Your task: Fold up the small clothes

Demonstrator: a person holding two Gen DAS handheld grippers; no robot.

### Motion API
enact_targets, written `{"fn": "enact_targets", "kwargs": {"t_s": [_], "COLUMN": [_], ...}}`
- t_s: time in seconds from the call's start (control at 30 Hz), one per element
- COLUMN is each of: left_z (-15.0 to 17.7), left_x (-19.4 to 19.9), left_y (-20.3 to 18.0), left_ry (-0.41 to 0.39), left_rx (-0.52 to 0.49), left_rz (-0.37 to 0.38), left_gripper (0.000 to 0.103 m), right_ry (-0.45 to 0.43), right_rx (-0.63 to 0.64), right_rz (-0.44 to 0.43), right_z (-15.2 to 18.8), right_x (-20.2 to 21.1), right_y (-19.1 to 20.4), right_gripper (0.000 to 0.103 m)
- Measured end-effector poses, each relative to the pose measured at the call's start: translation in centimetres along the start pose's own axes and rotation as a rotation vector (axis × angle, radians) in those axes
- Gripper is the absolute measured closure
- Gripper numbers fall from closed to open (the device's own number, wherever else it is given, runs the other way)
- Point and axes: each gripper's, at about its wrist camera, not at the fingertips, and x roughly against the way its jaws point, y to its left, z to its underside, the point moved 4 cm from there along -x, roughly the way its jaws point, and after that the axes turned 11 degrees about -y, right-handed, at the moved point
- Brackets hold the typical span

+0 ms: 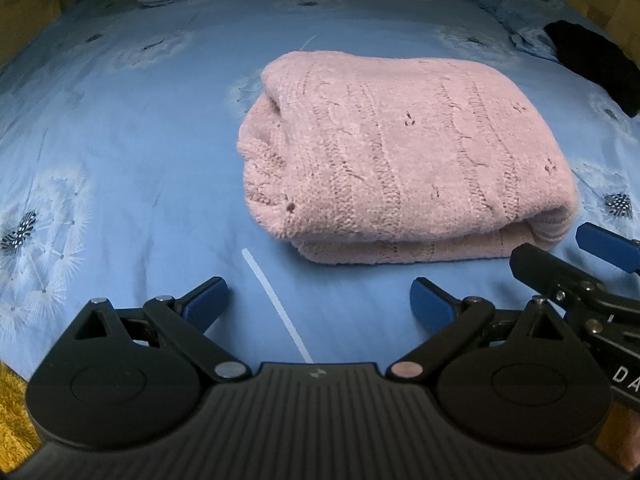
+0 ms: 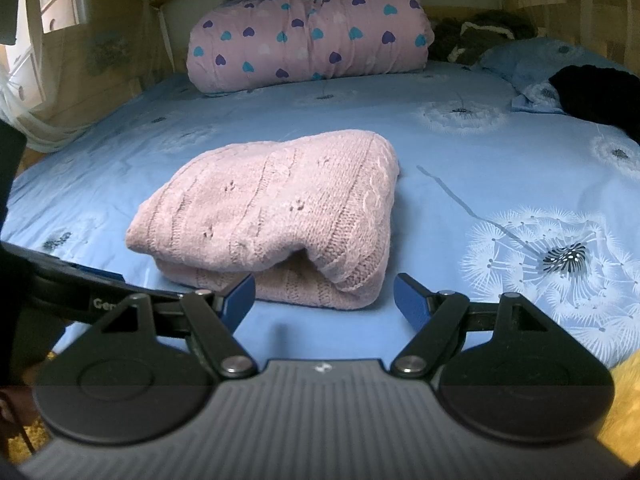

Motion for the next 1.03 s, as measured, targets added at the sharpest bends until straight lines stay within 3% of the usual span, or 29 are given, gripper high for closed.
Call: {"fn": "enact_targets", "kwargs": {"t_s": [1.03], "left_z": [0.00], "left_x": [0.23], "left_y": [-0.31], "left_ry": [0.003], "left_rx": [-0.008], "left_rz": [0.012], "left_gripper": [0.003], "right_ry": [-0.006], "right_rx": [0.002], "right_rz": [-0.003], "right_z": [-0.11], "right_x": [0.03], "right_y": [0.12], "right_gripper": [0.025]}}
